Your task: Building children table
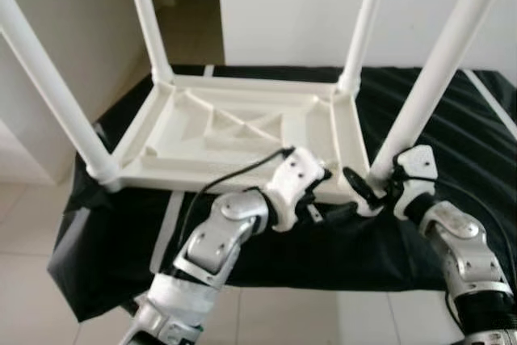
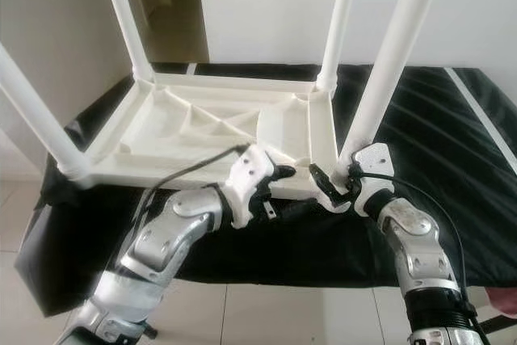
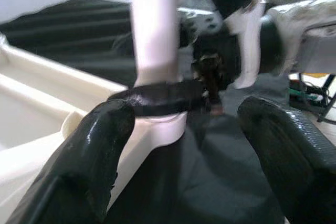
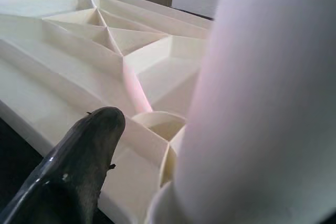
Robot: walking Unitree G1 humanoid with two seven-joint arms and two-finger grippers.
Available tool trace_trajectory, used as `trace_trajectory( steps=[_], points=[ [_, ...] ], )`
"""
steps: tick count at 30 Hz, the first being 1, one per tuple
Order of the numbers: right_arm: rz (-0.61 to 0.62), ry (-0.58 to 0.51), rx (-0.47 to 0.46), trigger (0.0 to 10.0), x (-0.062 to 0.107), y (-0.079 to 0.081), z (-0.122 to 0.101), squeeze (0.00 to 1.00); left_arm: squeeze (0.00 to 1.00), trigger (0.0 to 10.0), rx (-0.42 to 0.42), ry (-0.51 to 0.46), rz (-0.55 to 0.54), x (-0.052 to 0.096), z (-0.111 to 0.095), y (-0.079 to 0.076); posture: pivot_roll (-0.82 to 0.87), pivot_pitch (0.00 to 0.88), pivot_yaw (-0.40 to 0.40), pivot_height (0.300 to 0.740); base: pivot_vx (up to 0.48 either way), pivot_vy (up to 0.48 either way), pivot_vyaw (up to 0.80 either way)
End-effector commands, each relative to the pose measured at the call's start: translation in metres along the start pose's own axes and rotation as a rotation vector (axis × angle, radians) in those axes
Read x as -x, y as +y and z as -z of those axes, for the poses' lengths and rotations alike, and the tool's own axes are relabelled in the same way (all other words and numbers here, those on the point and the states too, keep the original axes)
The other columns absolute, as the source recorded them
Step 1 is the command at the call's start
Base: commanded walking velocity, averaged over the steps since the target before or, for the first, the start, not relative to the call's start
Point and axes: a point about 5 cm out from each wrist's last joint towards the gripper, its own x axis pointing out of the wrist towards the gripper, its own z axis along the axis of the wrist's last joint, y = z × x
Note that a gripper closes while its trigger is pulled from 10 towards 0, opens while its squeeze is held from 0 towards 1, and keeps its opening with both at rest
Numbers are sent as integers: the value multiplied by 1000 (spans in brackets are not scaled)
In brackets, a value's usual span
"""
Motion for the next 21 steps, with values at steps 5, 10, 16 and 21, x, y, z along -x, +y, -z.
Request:
trace_trajectory(
  steps=[5, 10, 16, 21],
  points=[
    [12, 15, 24, 0, 7, -8, 6, 0, 0, 10000, -41, 41, 35, 2, 4, -2, 39, 0, -9, 740, 0, 0, 0],
    [27, 16, 3, 0, 8, -7, 13, 0, 0, 10000, -90, 30, -4, 1, 0, 1, 52, 0, -23, 740, 0, 0, 0],
    [101, 25, -87, 10000, 9, -3, 22, 0, 0, 10000, -80, 20, -33, 2, -1, 3, 56, 0, -23, 740, 0, 0, 0],
    [213, 30, -238, 10000, 8, 10, 32, 0, 0, 10000, -96, 19, -54, 3, -1, 4, 58, 0, -24, 740, 0, 0, 0]
  ],
)
